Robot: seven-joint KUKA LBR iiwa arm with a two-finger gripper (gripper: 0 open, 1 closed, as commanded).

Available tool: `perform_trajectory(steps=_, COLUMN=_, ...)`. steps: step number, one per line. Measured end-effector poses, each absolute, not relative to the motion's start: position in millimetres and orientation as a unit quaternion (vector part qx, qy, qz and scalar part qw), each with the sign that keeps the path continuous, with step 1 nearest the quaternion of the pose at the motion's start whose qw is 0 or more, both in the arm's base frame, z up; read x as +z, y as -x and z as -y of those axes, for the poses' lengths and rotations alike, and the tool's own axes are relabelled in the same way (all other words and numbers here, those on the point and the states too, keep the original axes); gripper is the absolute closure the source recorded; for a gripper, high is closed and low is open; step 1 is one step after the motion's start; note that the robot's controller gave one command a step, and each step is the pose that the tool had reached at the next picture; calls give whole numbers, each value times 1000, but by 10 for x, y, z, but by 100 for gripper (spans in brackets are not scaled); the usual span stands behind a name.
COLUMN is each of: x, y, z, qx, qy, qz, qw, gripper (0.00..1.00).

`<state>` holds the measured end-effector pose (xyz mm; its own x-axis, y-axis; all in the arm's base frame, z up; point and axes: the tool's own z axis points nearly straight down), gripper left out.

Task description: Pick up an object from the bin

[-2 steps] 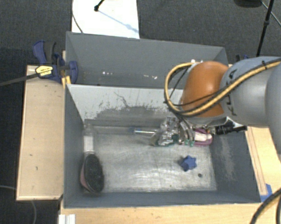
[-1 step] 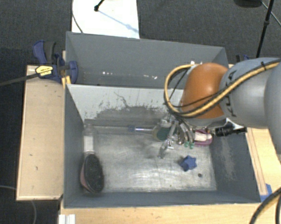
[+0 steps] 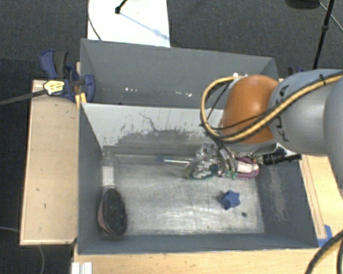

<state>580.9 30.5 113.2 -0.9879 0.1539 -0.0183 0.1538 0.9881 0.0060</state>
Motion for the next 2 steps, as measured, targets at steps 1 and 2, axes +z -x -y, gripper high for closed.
perform_trajectory(steps=1, x=1341, y=-5818, z=-251, qx=0, qy=-57, qz=-998, qw=3, gripper=100)
perform_trajectory(steps=2, x=1615, y=-5867, z=-325, qx=0, qy=-52, qz=-999, qw=3, gripper=100)
